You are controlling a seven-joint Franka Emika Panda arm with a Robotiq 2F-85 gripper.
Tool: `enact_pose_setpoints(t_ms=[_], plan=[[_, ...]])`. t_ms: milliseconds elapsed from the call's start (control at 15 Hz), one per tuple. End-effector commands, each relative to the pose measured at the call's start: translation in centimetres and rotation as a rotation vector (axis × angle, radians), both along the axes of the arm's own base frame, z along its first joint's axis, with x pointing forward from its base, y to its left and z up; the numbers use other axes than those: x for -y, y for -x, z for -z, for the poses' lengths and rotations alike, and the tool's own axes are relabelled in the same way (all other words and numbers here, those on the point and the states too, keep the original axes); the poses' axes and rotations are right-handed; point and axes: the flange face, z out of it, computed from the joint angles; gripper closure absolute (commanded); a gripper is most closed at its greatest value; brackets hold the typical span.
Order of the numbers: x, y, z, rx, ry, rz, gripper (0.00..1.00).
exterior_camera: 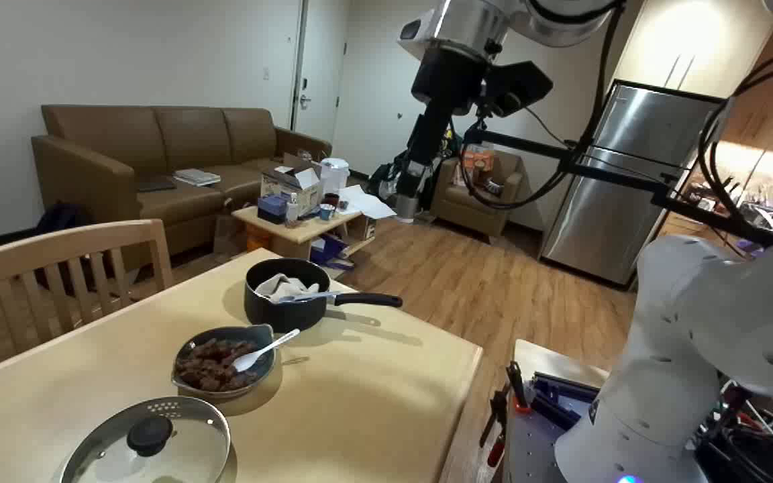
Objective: Take the towel out of the pot and put it on the table
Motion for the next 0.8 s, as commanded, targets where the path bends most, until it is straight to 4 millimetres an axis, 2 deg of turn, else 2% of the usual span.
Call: enact_pose_setpoints(t_ms=[0, 133, 200, 400, 533, 733], plan=[[0.0, 0.0, -0.1, -0.001, 0.000, 0.000, 0.00], [1.1, -1.8, -0.4, 0.022, -0.001, 0.036, 0.00], [2.1, -3.3, -0.8, 0.030, -0.001, 0.091, 0.00], [4.5, -5.9, -1.5, 0.035, -0.010, 0.178, 0.00], [6.5, -8.1, -1.2, 0.030, 0.005, 0.240, 0.00], [10.4, -11.4, 1.0, -0.022, 0.054, 0.357, 0.00]])
